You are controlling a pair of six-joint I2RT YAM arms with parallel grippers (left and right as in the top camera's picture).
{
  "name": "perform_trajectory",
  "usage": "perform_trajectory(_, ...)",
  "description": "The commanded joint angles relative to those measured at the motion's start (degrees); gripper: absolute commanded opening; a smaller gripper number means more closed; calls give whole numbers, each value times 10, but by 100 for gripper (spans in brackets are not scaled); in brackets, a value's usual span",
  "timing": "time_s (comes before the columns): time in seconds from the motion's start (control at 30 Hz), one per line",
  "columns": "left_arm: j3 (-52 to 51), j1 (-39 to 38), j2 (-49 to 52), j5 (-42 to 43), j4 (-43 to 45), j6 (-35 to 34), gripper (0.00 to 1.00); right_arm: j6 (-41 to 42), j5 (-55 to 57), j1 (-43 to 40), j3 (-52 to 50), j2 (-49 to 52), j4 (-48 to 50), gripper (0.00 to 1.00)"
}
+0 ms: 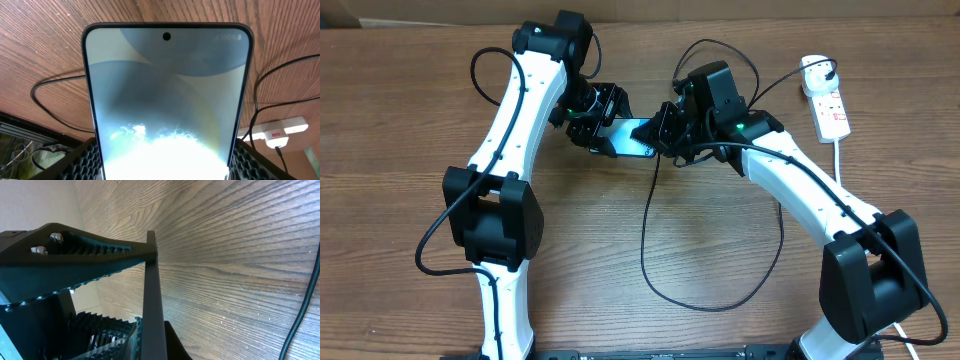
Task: Plug charger to phone and switch on socket
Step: 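Hold the phone with both grippers, then open the left gripper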
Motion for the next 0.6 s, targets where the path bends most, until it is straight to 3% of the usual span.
perform_trajectory(0.0, 19, -4, 0, 27, -6, 1, 4, -22, 5, 6, -3, -1, 3, 4)
perform_trajectory(0.17, 19, -4, 0, 27, -5, 5, 11, -22, 5, 6, -3, -1, 3, 4)
perform_trajectory(0.57, 19, -4, 0, 27, -5, 30, 40, -22, 5, 6, -3, -1, 3, 4)
